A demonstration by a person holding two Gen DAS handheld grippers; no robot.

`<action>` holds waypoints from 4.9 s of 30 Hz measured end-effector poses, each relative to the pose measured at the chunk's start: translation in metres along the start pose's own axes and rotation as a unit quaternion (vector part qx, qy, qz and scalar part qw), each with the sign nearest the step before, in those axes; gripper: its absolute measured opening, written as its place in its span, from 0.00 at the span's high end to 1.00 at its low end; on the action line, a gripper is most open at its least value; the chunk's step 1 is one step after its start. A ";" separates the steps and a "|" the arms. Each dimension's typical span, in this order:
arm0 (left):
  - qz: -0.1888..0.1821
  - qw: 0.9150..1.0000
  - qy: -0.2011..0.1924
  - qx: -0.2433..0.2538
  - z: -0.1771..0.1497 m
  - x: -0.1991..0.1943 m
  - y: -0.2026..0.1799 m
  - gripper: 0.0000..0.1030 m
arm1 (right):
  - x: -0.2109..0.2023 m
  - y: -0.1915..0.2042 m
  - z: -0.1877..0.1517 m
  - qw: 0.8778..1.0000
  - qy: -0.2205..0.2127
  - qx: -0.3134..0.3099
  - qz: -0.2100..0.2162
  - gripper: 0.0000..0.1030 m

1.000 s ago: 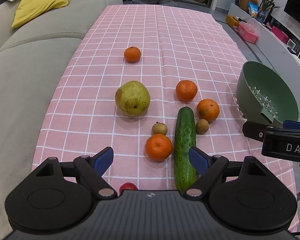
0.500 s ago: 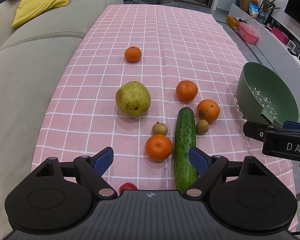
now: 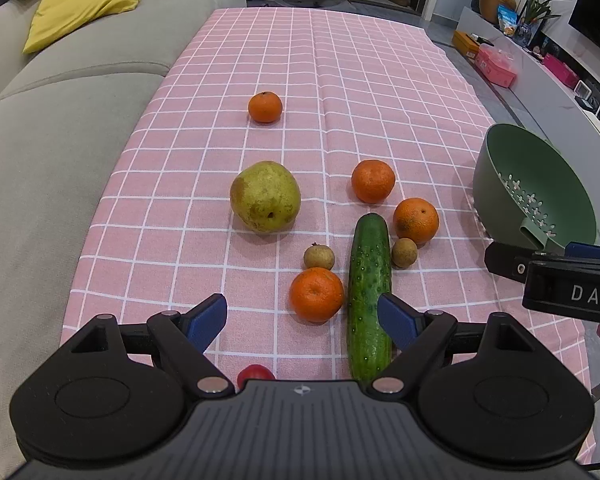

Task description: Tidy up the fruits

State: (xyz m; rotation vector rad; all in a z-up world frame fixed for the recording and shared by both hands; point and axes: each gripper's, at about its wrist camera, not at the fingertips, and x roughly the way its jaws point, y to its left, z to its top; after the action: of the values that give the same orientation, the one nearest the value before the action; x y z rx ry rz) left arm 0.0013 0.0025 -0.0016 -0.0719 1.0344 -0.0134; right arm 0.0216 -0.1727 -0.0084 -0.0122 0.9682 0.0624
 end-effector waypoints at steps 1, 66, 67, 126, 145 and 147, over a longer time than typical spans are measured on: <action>0.000 1.000 0.000 0.000 0.000 0.000 0.000 0.03 | 0.000 0.000 0.000 1.000 0.000 -0.001 0.000 0.04; -0.007 1.000 0.010 -0.016 0.014 0.022 0.025 0.11 | 0.029 0.018 -0.025 0.994 0.061 -0.041 0.085 0.15; -0.012 1.000 0.013 -0.017 0.013 0.023 0.026 0.11 | 0.030 0.021 -0.027 0.993 0.065 -0.052 0.080 0.21; -0.106 0.993 0.039 -0.038 0.002 0.082 0.027 0.53 | 0.068 -0.009 -0.026 0.977 0.115 -0.016 0.179 0.83; -0.101 0.994 0.021 -0.023 0.008 0.056 0.025 0.54 | 0.044 -0.013 -0.013 0.982 0.089 -0.029 0.165 0.83; -0.099 0.995 0.018 -0.013 0.007 0.052 0.021 0.54 | 0.039 -0.016 -0.008 0.982 0.082 -0.027 0.166 0.83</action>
State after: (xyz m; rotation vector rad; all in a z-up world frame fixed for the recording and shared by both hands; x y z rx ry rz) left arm 0.0336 0.0217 -0.0441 -0.1981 1.0607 -0.1829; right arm 0.0383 -0.1870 -0.0456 0.0951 1.1251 0.4005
